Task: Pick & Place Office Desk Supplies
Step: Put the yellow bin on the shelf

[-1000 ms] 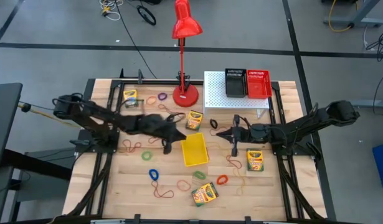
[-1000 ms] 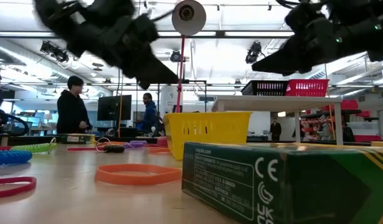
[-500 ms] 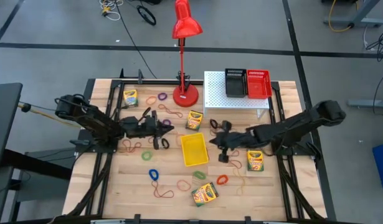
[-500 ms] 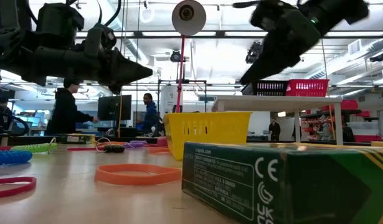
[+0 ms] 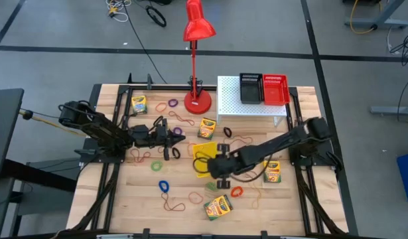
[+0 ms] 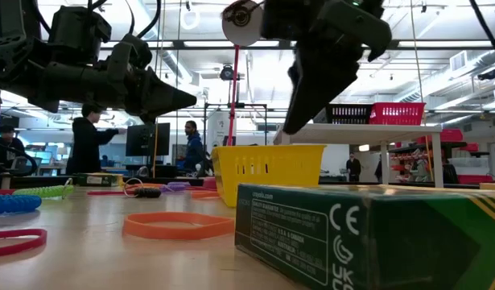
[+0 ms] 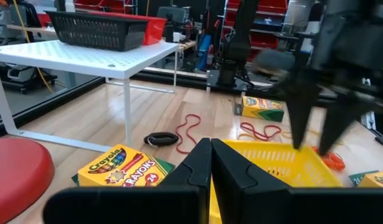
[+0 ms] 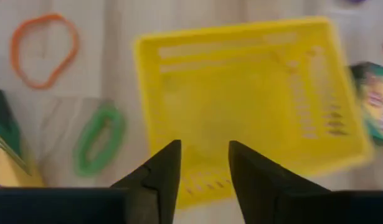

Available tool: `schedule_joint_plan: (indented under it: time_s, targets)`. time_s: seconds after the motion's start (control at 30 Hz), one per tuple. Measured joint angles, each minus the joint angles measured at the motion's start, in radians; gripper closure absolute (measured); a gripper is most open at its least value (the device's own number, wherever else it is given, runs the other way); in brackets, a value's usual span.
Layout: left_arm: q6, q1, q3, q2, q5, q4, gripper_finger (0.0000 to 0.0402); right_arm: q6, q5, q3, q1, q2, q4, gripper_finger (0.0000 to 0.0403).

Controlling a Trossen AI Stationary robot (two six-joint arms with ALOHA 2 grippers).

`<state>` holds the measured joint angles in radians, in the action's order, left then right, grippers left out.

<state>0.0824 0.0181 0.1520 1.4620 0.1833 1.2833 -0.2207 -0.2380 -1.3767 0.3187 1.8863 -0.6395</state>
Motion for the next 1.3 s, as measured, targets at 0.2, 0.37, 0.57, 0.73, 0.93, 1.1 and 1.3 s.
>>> schedule_joint_plan:
  time_s: [0.2,0.37,0.57,0.73,0.93,1.1,1.3]
  targets:
    - [0.0,0.0,0.0,0.0,0.0,0.002,0.0388,-0.004,0.04,-0.081,0.016,0.09,-0.016,0.0244]
    - [0.0,0.0,0.0,0.0,0.0,0.0,0.0388,-0.01,0.044,-0.083,0.011,0.129,-0.026,0.0267]
    - [0.0,0.0,0.0,0.0,0.0,0.0,0.0387,-0.002,0.011,-0.083,0.008,0.123,-0.031,0.0344]
    - [0.0,0.0,0.0,0.0,0.0,-0.001,0.0387,0.001,0.006,-0.096,0.013,0.099,-0.054,0.0389]
    - [0.001,0.0,0.0,0.0,-0.001,0.001,0.0387,0.008,-0.026,-0.14,0.016,-0.003,-0.139,0.0387]
    - [0.001,0.0,0.0,0.0,0.0,0.001,0.0387,0.038,-0.12,-0.19,0.001,-0.123,-0.22,0.0391]
    - [0.001,0.0,0.0,0.0,-0.001,0.003,0.0387,0.228,-0.217,-0.311,-0.103,-0.172,-0.344,0.0389]
